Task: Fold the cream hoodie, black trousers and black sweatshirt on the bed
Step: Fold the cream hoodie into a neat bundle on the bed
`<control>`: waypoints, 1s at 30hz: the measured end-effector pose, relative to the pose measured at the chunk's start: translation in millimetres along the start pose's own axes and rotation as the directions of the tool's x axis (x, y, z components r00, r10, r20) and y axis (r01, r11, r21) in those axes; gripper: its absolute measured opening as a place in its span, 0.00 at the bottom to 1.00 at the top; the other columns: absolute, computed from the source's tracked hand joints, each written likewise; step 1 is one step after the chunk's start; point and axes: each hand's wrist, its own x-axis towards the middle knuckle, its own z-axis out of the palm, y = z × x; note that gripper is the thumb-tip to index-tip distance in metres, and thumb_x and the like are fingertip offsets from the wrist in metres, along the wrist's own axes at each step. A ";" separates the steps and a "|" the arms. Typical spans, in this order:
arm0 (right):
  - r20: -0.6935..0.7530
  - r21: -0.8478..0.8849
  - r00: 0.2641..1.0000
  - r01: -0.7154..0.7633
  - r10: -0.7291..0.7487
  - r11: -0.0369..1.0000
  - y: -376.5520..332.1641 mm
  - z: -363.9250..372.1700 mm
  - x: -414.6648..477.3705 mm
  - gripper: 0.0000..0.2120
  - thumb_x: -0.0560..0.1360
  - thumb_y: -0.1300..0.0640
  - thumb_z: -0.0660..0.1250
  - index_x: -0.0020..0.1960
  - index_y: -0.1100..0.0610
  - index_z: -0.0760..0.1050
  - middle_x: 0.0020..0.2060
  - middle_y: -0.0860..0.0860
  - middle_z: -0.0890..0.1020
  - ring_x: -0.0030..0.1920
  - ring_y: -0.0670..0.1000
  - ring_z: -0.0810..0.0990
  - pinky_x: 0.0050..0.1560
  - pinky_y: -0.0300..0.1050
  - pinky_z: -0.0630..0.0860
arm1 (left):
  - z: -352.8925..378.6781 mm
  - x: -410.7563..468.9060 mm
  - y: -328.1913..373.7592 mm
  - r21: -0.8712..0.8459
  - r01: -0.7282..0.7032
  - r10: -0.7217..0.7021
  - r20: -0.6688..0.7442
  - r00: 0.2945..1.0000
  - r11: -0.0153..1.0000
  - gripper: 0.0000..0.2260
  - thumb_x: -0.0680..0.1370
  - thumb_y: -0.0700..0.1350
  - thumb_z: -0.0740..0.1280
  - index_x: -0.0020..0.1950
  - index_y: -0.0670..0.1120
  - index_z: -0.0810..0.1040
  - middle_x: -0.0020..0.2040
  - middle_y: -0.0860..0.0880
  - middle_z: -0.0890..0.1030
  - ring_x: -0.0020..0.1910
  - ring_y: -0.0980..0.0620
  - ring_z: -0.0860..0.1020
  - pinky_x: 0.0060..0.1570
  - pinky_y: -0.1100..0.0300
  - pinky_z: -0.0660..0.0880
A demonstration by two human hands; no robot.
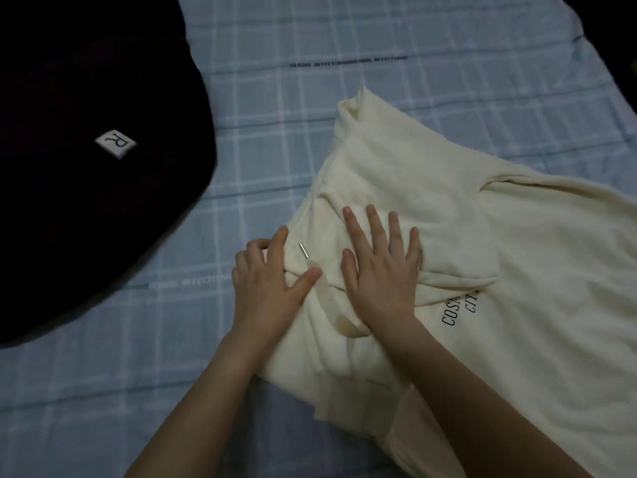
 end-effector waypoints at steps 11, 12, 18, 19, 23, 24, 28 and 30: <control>-0.111 0.476 0.994 0.049 0.005 0.878 55.6 -92.2 -62.6 0.24 0.78 0.64 0.61 0.74 0.59 0.68 0.71 0.57 0.71 0.71 0.54 0.70 0.70 0.48 0.68 | -31.7 -21.4 71.5 0.153 -0.296 0.312 -0.095 0.945 0.943 0.31 0.76 0.59 0.59 0.73 0.41 0.67 0.70 0.35 0.68 0.69 0.34 0.64 0.69 0.38 0.61; -0.145 0.443 0.987 0.008 0.063 0.896 73.5 -99.3 -76.0 0.24 0.76 0.65 0.63 0.73 0.60 0.70 0.70 0.58 0.73 0.69 0.55 0.71 0.69 0.49 0.69 | -26.3 -25.6 89.0 0.126 -0.369 0.381 -0.090 0.920 0.921 0.30 0.77 0.57 0.59 0.73 0.40 0.68 0.69 0.35 0.69 0.68 0.34 0.66 0.69 0.38 0.62; -0.142 0.313 0.835 -0.472 0.532 0.824 193.2 -119.2 -161.6 0.25 0.76 0.59 0.62 0.73 0.60 0.69 0.68 0.60 0.74 0.67 0.62 0.72 0.68 0.61 0.69 | 43.9 -54.4 203.1 -0.036 -0.670 0.670 0.067 0.739 0.742 0.23 0.78 0.49 0.64 0.71 0.40 0.72 0.70 0.40 0.73 0.69 0.37 0.69 0.68 0.41 0.67; -0.125 0.302 0.803 -0.529 0.583 0.793 209.9 -120.4 -174.9 0.25 0.77 0.56 0.62 0.73 0.60 0.69 0.68 0.60 0.74 0.66 0.62 0.72 0.68 0.60 0.69 | 57.0 -59.3 221.3 -0.064 -0.692 0.695 0.094 0.713 0.719 0.23 0.78 0.48 0.65 0.71 0.41 0.71 0.70 0.40 0.73 0.69 0.38 0.69 0.68 0.41 0.67; 0.029 0.249 0.707 -0.689 0.706 0.680 258.6 -116.6 -208.8 0.30 0.76 0.47 0.58 0.74 0.60 0.67 0.67 0.59 0.75 0.62 0.61 0.74 0.64 0.53 0.67 | 113.8 -73.5 285.0 -0.159 -0.771 0.784 0.212 0.584 0.617 0.24 0.79 0.49 0.65 0.73 0.43 0.70 0.72 0.43 0.71 0.72 0.40 0.68 0.70 0.43 0.65; 0.070 0.241 0.690 -0.712 0.720 0.659 264.7 -113.1 -213.5 0.31 0.76 0.45 0.58 0.74 0.59 0.67 0.67 0.58 0.75 0.62 0.61 0.75 0.63 0.53 0.67 | 129.4 -75.9 297.8 -0.171 -0.784 0.796 0.254 0.550 0.596 0.24 0.79 0.50 0.64 0.74 0.44 0.69 0.73 0.43 0.70 0.73 0.40 0.67 0.71 0.43 0.64; 0.056 0.229 0.692 -0.710 0.720 0.665 273.7 -97.4 -224.5 0.30 0.75 0.43 0.58 0.71 0.59 0.72 0.62 0.61 0.78 0.54 0.63 0.75 0.55 0.57 0.74 | 189.8 -77.5 324.9 -0.026 -0.842 0.771 0.419 0.480 0.538 0.25 0.80 0.56 0.52 0.77 0.52 0.63 0.77 0.47 0.63 0.77 0.44 0.60 0.75 0.45 0.53; 0.026 0.240 0.704 -0.694 0.710 0.679 274.6 -90.6 -225.4 0.28 0.76 0.45 0.59 0.70 0.59 0.73 0.59 0.61 0.78 0.52 0.62 0.74 0.54 0.56 0.74 | 211.9 -74.9 324.1 0.068 -0.851 0.735 0.472 0.487 0.521 0.25 0.81 0.57 0.49 0.78 0.54 0.60 0.79 0.49 0.59 0.79 0.47 0.55 0.76 0.46 0.48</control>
